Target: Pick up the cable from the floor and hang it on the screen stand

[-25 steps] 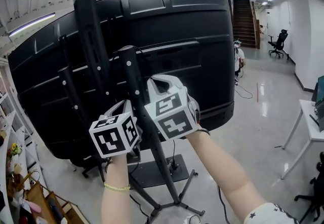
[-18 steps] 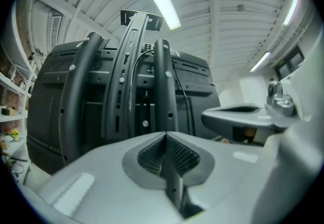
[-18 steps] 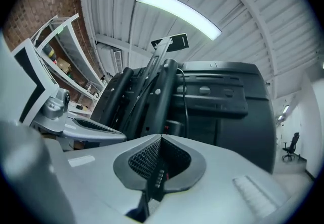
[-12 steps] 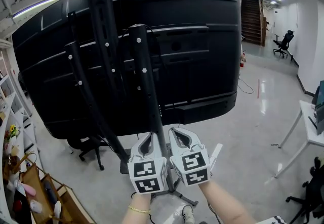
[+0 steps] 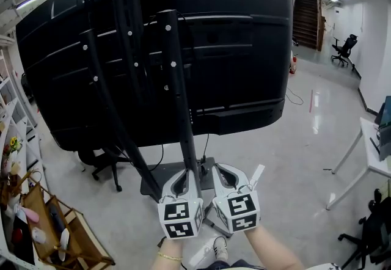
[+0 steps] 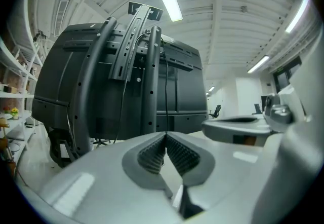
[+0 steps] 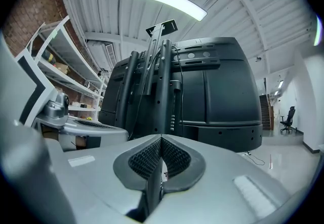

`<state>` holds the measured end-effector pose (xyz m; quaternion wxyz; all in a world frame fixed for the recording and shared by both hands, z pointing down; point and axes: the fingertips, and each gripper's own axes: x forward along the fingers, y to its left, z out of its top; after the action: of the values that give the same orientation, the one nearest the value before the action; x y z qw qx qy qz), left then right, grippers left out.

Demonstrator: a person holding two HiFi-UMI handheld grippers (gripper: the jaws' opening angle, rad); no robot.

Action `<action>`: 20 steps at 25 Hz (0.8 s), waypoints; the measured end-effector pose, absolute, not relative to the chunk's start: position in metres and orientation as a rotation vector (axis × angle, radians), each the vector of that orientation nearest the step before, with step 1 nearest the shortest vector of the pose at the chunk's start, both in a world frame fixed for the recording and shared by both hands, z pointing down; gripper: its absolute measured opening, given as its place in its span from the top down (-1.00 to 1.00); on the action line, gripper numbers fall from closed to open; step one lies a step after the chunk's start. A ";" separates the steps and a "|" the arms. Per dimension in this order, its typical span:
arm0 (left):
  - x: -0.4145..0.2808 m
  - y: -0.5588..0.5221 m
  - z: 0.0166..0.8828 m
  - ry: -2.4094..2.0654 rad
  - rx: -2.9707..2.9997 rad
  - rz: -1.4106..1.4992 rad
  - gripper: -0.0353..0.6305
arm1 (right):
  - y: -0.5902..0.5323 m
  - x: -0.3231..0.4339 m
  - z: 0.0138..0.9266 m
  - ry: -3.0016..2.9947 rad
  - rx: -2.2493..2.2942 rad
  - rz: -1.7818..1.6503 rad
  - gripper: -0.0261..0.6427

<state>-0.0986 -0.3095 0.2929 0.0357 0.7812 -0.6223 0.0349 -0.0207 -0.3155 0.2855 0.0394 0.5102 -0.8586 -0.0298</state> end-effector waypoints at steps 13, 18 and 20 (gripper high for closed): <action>-0.101 -0.308 0.288 -1.891 2.371 0.050 0.87 | -0.305 -0.020 0.280 -2.635 1.545 -0.146 0.93; -0.107 -0.307 0.285 -1.913 2.373 0.060 0.87 | -0.302 -0.026 0.280 -2.647 1.546 -0.150 0.93; -0.112 -0.307 0.285 -1.921 2.366 0.059 0.87 | -0.302 -0.029 0.280 -2.651 1.548 -0.154 0.93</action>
<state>-0.1116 -0.3072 0.2851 0.0470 0.7753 -0.6295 0.0193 -0.0291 -0.3018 0.2797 0.0342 0.5033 -0.8620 -0.0502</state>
